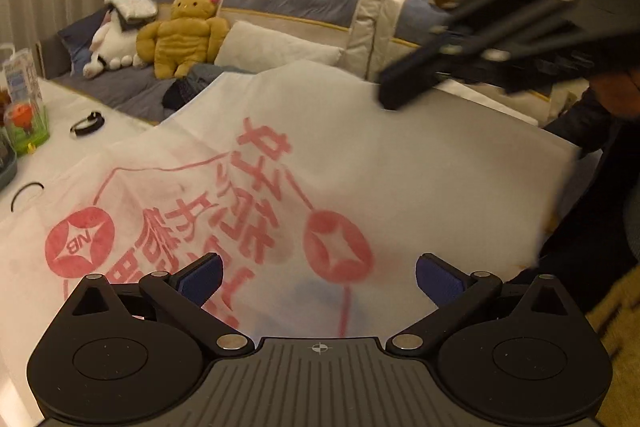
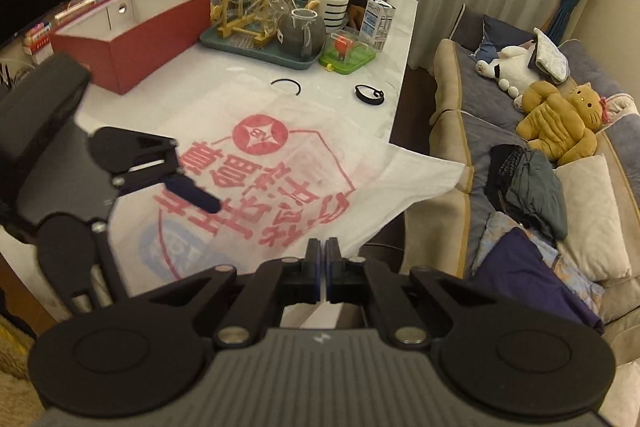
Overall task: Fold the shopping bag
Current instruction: 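Grasp the white bag's long edge with the right gripper and lift it up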
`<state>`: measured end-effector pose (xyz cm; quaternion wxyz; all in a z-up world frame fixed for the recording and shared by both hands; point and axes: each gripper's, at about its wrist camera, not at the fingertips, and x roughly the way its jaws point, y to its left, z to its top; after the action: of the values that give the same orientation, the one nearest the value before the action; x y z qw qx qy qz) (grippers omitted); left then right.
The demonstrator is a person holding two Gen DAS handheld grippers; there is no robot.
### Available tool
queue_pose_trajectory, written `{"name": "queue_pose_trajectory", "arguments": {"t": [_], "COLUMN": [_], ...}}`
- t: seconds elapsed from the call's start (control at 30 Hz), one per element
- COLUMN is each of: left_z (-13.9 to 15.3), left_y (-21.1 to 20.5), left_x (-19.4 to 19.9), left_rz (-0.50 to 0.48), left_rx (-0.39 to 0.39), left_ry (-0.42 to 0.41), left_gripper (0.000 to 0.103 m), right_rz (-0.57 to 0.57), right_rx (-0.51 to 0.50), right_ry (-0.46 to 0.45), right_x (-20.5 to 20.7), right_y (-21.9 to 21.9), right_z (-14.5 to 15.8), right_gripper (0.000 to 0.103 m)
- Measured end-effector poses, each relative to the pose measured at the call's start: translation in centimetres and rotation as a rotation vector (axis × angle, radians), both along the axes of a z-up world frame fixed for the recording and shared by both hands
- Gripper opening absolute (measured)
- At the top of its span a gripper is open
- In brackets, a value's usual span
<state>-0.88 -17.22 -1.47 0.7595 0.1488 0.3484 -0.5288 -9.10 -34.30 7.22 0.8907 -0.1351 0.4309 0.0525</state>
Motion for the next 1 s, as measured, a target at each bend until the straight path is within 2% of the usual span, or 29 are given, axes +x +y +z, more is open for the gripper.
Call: {"name": "queue_pose_trajectory", "arguments": {"t": [0.1, 0.17, 0.27, 0.33, 0.4, 0.47, 0.53, 0.6, 0.63, 0.7, 0.8, 0.83, 1.0], "left_z": [-3.4, -4.7, -4.9, -4.3, -3.2, -2.6, -3.4, -5.2, -5.6, -5.1, -4.0, -3.5, -2.7], "left_y": [-1.3, -2.0, -2.1, -1.5, 0.8, 3.0, 4.0, 3.7, 3.7, 4.5, 7.7, 9.0, 14.7], "left_x": [2.1, 1.3, 0.5, 1.1, 1.2, 0.3, -1.1, -2.2, -2.8, -3.8, -3.6, -3.8, -5.3], "left_rz": [0.005, -0.057, -0.148, -0.095, -0.008, 0.026, 0.008, -0.019, -0.028, 0.009, 0.119, 0.152, 0.285], "left_rx": [0.029, -0.002, 0.003, -0.009, -0.09, -0.12, -0.081, -0.007, -0.008, -0.048, -0.173, -0.193, -0.141], "left_ry": [0.131, 0.102, 0.108, 0.162, 0.208, 0.22, 0.202, 0.187, 0.139, 0.116, 0.201, 0.187, 0.109], "left_gripper": [0.103, 0.103, 0.103, 0.103, 0.103, 0.103, 0.103, 0.103, 0.103, 0.103, 0.103, 0.103, 0.103], "right_rz": [-0.052, -0.048, -0.012, -0.001, 0.003, 0.013, 0.045, 0.083, 0.102, 0.127, 0.162, 0.181, 0.257], "right_rx": [0.026, 0.038, 0.038, 0.056, 0.091, 0.12, 0.139, 0.165, 0.178, 0.2, 0.23, 0.237, 0.271], "right_ry": [-0.011, -0.015, -0.019, -0.034, -0.052, -0.073, -0.079, -0.073, -0.071, -0.06, -0.033, -0.028, -0.007], "right_x": [-0.1, -0.2, -0.4, -0.3, -0.3, -0.3, -0.1, 0.2, 0.4, 0.8, 1.6, 1.9, 3.1], "right_y": [0.2, 0.3, 0.5, 0.5, 0.2, 0.6, 1.1, 1.7, 1.9, 2.8, 4.4, 5.0, 8.8], "right_z": [0.0, 0.0, 0.0, 0.4, 0.9, 1.8, 2.2, 2.3, 2.4, 2.4, 1.8, 1.6, 0.7], "right_gripper": [0.001, 0.001, 0.001, 0.001, 0.001, 0.001, 0.001, 0.001, 0.001, 0.001, 0.001, 0.001, 0.001]}}
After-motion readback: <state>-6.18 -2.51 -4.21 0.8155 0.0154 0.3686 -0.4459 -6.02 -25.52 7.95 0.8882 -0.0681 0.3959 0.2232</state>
